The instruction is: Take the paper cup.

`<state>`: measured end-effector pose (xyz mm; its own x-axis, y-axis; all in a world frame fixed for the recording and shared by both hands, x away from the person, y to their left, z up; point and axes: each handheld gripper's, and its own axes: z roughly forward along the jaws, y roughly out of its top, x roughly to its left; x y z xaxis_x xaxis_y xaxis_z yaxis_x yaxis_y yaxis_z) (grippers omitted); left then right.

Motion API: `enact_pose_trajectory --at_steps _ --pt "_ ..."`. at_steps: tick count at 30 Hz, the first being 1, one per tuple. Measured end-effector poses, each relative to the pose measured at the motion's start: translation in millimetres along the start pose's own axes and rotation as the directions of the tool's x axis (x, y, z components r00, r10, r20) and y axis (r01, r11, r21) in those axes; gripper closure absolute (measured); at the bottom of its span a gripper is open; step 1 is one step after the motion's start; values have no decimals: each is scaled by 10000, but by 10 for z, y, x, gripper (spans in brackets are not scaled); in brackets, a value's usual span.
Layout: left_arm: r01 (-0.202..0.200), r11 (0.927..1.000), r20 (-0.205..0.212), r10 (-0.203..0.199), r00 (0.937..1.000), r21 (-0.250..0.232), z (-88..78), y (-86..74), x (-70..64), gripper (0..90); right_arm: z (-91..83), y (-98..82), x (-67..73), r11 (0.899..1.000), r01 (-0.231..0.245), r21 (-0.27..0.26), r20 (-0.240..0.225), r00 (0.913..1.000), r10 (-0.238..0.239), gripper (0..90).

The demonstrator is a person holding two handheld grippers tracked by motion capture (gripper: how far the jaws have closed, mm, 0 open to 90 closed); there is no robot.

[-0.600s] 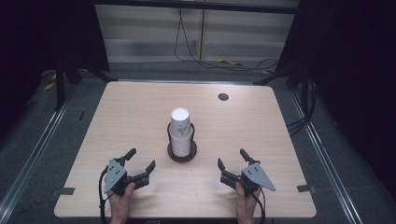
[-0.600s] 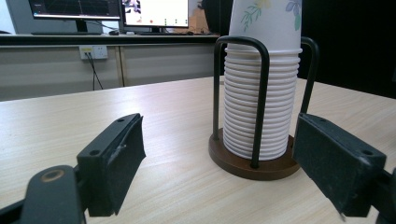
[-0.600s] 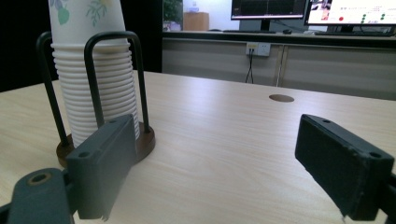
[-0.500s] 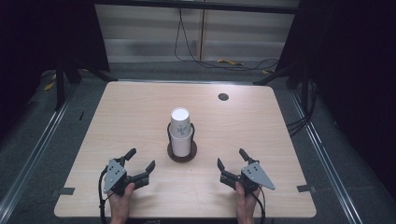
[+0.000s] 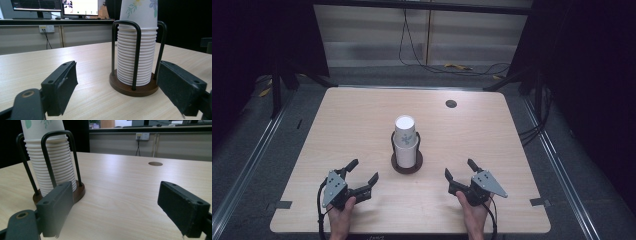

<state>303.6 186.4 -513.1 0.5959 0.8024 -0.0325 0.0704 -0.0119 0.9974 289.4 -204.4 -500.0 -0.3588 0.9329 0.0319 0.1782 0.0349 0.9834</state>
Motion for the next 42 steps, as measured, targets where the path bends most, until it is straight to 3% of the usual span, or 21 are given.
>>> enact_pose_trajectory --at_steps 3,8,21,30,34,37,41,42 --pt "3 10000 47 -3 10000 -21 3 0 -3 166 -10 5 -4 9997 -115 213 -246 9996 120 131" --pt "6 10000 82 -6 10000 -21 2 0 -1 166 -33 65 -3 9998 -150 99 -671 9976 156 134" --pt "-6 10000 287 7 9996 -42 0 -1 3 166 60 330 64 9998 166 -106 -1610 9868 -181 135" --pt "-11 10000 288 12 9996 -57 -1 -2 0 165 197 538 146 9999 154 -54 -2729 9619 -163 158" --pt "-21 10000 305 23 9995 -65 -1 -2 0 165 255 611 174 9998 91 -156 -3378 9411 -138 215" --pt "-18 10000 336 19 9994 -52 -2 -2 4 165 309 654 192 9999 104 -135 -3663 9304 -146 196" --pt "-34 10000 310 36 9995 -53 -2 -2 0 165 380 697 210 10000 46 20 -3861 9224 -35 187" --pt "-46 10000 341 48 9994 -66 -2 -2 2 165 423 734 226 9999 95 130 -4038 9149 -35 190"
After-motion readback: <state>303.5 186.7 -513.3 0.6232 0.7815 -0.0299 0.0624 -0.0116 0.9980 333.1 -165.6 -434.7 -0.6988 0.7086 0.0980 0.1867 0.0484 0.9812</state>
